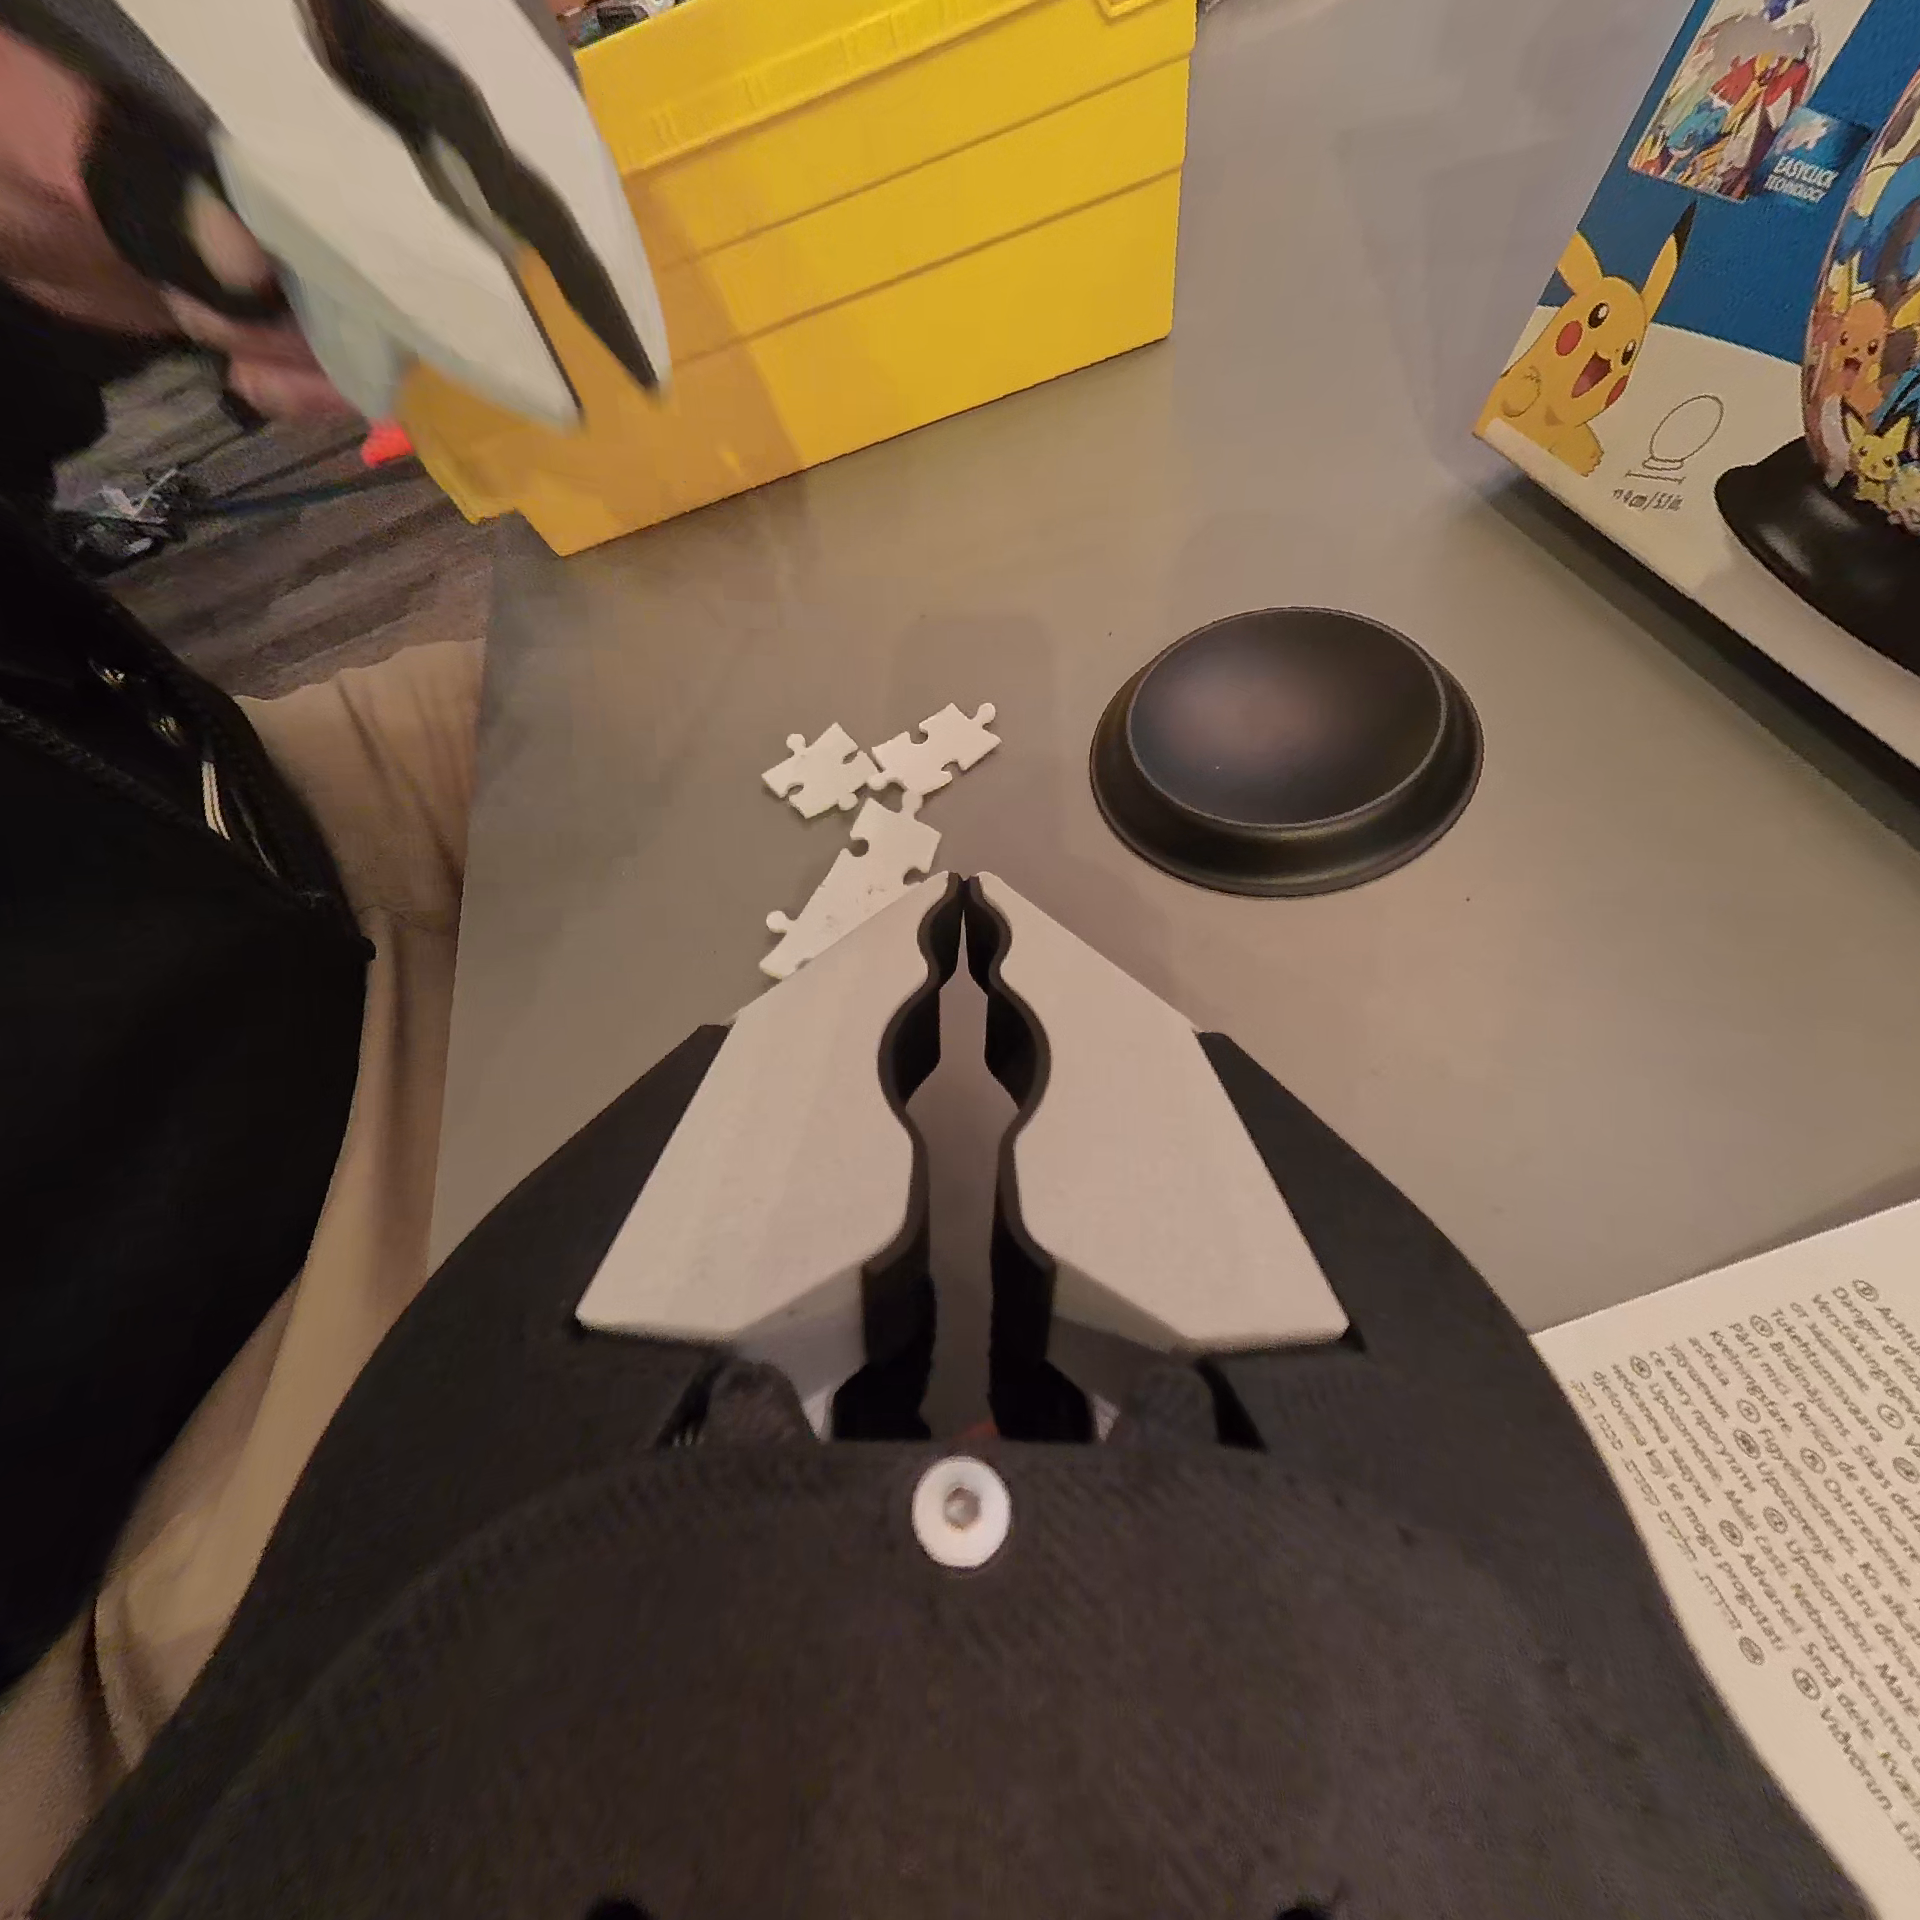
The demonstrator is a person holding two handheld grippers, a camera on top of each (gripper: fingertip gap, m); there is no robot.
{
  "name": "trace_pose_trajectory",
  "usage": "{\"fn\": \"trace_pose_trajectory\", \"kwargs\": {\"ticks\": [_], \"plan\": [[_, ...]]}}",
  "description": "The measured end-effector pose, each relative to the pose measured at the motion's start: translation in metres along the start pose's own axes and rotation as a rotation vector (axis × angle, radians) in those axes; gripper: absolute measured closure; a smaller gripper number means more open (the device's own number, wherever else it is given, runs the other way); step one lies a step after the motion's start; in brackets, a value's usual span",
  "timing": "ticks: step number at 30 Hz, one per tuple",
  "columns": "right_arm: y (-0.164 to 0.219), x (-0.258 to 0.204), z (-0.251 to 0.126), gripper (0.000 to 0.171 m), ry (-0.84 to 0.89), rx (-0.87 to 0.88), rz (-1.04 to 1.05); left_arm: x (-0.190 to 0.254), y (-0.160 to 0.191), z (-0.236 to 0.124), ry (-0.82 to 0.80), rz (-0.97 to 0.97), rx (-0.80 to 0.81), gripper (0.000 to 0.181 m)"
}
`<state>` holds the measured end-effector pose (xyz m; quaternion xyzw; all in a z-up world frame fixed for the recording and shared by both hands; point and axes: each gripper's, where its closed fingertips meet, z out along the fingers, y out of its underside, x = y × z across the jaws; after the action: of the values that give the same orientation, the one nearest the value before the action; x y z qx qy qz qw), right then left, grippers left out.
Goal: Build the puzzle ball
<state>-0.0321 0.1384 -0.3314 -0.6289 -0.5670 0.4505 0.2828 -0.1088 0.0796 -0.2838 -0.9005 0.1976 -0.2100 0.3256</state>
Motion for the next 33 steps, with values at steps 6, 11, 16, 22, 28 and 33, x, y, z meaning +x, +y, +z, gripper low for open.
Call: {"fn": "trace_pose_trajectory", "kwargs": {"ticks": [6, 11, 16, 22, 28, 33], "plan": [[0.001, 0.000, 0.001, 0.171, 0.000, -0.005, 0.003, -0.082, -0.022, -0.094, -0.297, 0.034, 0.098, 0.164], [0.001, 0.000, 0.001, 0.171, -0.002, -0.011, 0.006, -0.192, 0.022, -0.106, -0.456, 0.019, -0.036, 0.142], [0.002, 0.002, 0.002, 0.171, 0.002, -0.021, 0.015, -0.234, 0.061, -0.063, -0.395, 0.018, -0.235, 0.128], [0.003, 0.003, 0.003, 0.171, 0.001, -0.029, 0.029, -0.245, 0.076, -0.033, -0.381, -0.032, -0.324, 0.125], [0.003, 0.004, 0.003, 0.171, -0.004, -0.029, 0.040, -0.241, 0.082, -0.035, -0.362, -0.025, -0.330, 0.154], [0.003, 0.004, 0.003, 0.171, -0.003, -0.029, 0.044, -0.238, 0.084, -0.041, -0.356, -0.019, -0.296, 0.161]]}}
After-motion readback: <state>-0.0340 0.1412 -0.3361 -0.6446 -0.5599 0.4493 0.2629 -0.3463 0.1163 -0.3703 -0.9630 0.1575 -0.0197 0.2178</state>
